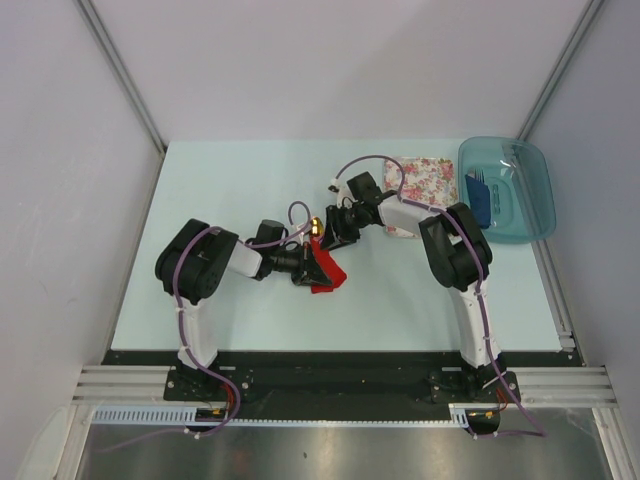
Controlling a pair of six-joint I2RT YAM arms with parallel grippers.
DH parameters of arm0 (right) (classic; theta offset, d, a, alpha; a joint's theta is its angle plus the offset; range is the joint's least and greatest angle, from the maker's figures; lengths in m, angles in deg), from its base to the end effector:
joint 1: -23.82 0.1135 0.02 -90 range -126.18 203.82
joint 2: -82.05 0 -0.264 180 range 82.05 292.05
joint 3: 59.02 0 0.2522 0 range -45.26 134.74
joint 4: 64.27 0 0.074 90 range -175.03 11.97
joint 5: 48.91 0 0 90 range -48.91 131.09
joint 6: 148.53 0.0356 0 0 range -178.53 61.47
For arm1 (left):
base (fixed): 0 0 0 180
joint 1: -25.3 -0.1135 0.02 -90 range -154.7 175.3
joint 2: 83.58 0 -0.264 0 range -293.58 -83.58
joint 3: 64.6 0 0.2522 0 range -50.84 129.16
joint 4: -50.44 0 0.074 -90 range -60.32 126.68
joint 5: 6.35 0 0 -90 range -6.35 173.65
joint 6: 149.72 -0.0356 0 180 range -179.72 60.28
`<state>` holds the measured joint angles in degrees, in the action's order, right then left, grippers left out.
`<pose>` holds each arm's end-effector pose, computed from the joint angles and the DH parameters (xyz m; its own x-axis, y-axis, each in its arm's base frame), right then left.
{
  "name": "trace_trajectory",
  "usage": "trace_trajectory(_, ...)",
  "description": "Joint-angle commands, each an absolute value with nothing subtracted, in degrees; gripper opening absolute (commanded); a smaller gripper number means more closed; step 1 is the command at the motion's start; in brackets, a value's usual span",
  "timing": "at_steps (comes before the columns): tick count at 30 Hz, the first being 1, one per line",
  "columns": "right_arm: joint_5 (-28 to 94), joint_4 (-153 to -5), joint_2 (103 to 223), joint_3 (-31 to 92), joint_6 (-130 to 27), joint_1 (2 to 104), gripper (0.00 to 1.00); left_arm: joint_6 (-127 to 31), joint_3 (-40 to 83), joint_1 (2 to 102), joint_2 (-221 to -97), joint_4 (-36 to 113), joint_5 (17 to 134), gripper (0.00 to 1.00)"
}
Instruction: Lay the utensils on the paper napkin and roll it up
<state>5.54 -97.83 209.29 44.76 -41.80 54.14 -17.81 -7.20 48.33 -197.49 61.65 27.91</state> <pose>0.3928 0.2537 0.1369 -0.8903 -0.2494 -0.3809 -0.4465 0.6415 0.6238 0.2943 -0.1571 0.0777 -0.9913 0.0128 -0.1311 0.1251 0.4020 -0.9070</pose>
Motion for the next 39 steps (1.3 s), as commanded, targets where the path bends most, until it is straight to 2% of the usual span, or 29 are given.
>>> trace_trajectory(1,7.87,-103.00,212.30,41.49,-41.31,55.46,0.40,-21.93,-7.69,48.85,-199.25,57.60,32.94,0.07)
trace_trajectory(6,9.35,-103.69,210.55,39.64,-41.30,56.25,0.49,-21.84,-7.77,48.85,-199.34,57.77,32.94,0.06)
trace_trajectory(15,16.04,-105.28,210.98,38.15,-41.04,58.62,0.41,-21.92,-7.69,48.85,-199.16,57.77,32.94,0.06)
trace_trajectory(18,17.35,-105.54,211.24,38.41,-41.04,58.54,0.30,-21.92,-7.60,48.85,-199.07,57.86,33.12,0.06)
trace_trajectory(19,17.53,-105.63,211.33,38.41,-40.95,58.19,0.20,-21.92,-7.60,48.85,-198.98,57.77,33.12,0.06)
trace_trajectory(22,16.92,-105.81,211.42,38.50,-40.95,57.31,0.00,-21.84,-7.42,48.77,-198.98,57.77,33.20,0.07)
trace_trajectory(26,13.77,-103.35,209.67,38.15,-42.18,56.25,0.00,-21.48,-7.16,48.33,-196.79,58.48,32.94,0.09)
trace_trajectory(28,9.65,-101.59,209.14,38.84,-42.80,55.81,0.00,-21.22,-7.07,47.63,-193.56,59.17,32.59,0.21)
trace_trajectory(29,8.32,-101.76,209.31,39.63,-43.06,55.64,0.00,-21.31,-7.07,46.67,-192.23,59.44,32.33,0.31)
trace_trajectory(34,4.01,-96.94,207.12,39.74,-40.61,54.23,0.00,-28.33,-4.27,41.74,-178.37,49.38,32.41,0.55)
trace_trajectory(37,2.77,-94.82,205.89,39.64,-39.81,53.70,0.00,-36.22,-2.24,37.09,-172.81,40.68,34.17,0.79)
trace_trajectory(38,2.42,-94.04,205.62,39.55,-39.72,53.70,0.00,-37.64,-2.06,34.55,-169.57,38.90,34.35,0.91)
trace_trajectory(39,2.15,-93.33,204.93,39.38,-39.03,53.53,0.00,-38.87,-1.71,33.40,-168.32,37.14,34.52,0.93)
